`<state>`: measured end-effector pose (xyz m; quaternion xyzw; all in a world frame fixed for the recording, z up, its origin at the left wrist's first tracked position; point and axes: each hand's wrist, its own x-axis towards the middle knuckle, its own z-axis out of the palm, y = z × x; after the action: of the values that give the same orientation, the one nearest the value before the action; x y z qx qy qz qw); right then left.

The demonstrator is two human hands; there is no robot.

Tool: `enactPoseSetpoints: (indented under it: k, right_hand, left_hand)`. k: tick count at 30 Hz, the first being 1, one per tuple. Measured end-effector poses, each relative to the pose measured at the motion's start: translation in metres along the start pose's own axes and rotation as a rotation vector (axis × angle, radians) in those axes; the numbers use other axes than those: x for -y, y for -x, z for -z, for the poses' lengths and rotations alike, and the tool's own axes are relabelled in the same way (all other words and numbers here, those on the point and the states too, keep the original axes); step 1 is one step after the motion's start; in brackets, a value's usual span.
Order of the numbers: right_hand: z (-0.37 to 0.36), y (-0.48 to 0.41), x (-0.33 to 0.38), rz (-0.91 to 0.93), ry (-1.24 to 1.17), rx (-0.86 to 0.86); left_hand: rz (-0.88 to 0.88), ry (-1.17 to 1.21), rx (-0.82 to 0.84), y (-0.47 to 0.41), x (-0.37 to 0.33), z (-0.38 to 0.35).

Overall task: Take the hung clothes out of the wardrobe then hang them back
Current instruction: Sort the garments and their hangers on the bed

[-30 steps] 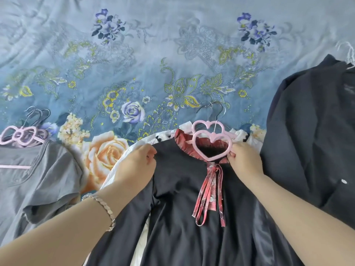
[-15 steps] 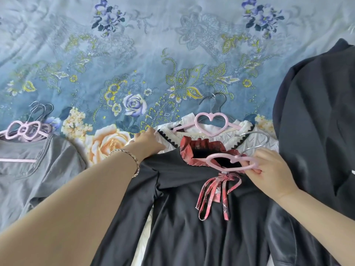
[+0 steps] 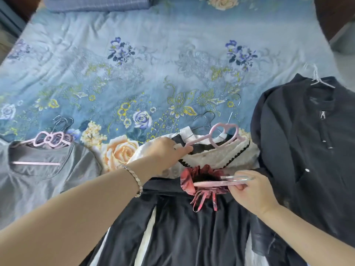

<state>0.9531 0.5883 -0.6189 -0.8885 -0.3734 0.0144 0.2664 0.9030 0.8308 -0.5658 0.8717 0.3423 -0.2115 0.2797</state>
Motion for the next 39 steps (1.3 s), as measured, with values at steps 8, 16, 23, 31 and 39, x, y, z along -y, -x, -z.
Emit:
enactPoseSetpoints:
  k: [8,16,23,31,39]
  right_hand:
    - [0.109,0.021,0.117,0.054,-0.031,-0.127]
    - [0.196,0.029,0.262,0.107,-0.026,-0.208]
    - [0.247,0.055,0.4,0.218,0.134,-0.117]
    - [0.246,0.075,0.533,0.242,0.141,-0.103]
    - [0.265,0.063,0.542,-0.042,0.157,0.361]
  left_hand:
    - [-0.034,0.171,-0.321,0.149,0.043,0.077]
    - [-0.176,0.259,-0.548,0.314,0.137,0.175]
    - [-0.277,0.184,-0.678,0.439,0.219,0.254]
    - [-0.055,-0.177,-0.794,0.496,0.266,0.277]
    - [0.209,-0.137,-0.951,0.515,0.364,0.292]
